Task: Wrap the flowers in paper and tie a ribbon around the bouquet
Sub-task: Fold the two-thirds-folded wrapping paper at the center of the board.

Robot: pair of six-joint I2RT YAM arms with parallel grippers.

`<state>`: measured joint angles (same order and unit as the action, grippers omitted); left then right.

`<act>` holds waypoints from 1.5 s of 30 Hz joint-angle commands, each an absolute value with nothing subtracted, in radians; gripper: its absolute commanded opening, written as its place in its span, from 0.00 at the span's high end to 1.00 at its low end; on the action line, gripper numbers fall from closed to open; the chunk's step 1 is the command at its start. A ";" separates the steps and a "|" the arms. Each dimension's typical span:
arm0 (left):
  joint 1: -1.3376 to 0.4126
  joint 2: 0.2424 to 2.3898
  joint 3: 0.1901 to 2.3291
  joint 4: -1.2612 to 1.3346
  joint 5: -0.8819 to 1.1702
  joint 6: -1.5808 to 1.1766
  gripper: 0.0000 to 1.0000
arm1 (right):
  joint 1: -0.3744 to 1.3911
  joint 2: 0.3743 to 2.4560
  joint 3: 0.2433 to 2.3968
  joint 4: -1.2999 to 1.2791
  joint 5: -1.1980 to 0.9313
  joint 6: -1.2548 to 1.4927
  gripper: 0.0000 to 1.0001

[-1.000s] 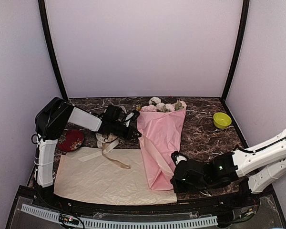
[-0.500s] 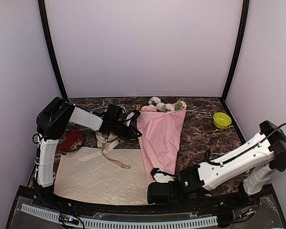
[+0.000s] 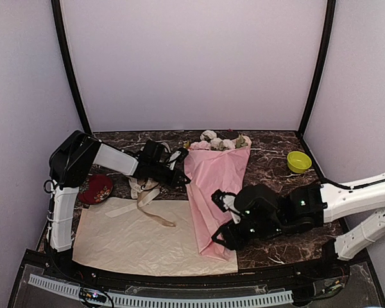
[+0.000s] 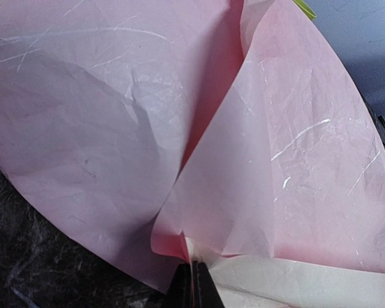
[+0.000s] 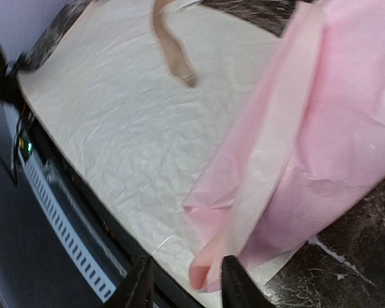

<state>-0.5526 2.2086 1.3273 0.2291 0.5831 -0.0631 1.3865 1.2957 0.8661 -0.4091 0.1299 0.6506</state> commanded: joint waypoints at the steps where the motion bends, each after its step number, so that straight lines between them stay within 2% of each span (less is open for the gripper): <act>1: -0.544 2.214 1.343 0.207 0.570 -0.047 1.00 | 1.190 1.238 0.789 -0.339 0.080 0.734 0.76; 4: -0.545 2.214 1.343 0.202 0.571 -0.045 1.00 | 1.117 1.252 0.754 -0.345 0.089 0.767 0.90; 8: -0.544 2.215 1.344 0.200 0.572 -0.041 1.00 | 1.112 1.345 0.764 -0.318 0.018 0.730 0.98; 17: -0.543 2.214 1.353 0.192 0.574 -0.039 1.00 | 1.163 1.555 0.826 -0.193 -0.155 0.628 1.00; 22: -0.538 2.210 1.355 0.196 0.591 -0.060 1.00 | 1.202 1.622 0.862 -0.195 -0.145 0.600 1.00; 23: -0.536 2.204 1.355 0.204 0.598 -0.073 0.97 | 1.203 1.642 0.865 -0.222 -0.126 0.596 1.00; 29: -0.534 2.097 1.358 0.207 0.585 -0.113 0.58 | 1.211 1.722 0.885 -0.339 -0.055 0.590 1.00; 33: -0.534 1.988 1.336 0.179 0.529 -0.160 0.52 | 1.231 1.755 0.925 -0.378 -0.023 0.573 1.00; 38: -0.552 1.895 1.232 0.148 0.501 -0.309 0.50 | 1.258 1.801 0.988 -0.426 0.013 0.549 1.00; 45: -0.746 1.911 1.238 0.001 0.317 -0.299 0.45 | 1.282 1.827 1.043 -0.494 0.053 0.533 1.00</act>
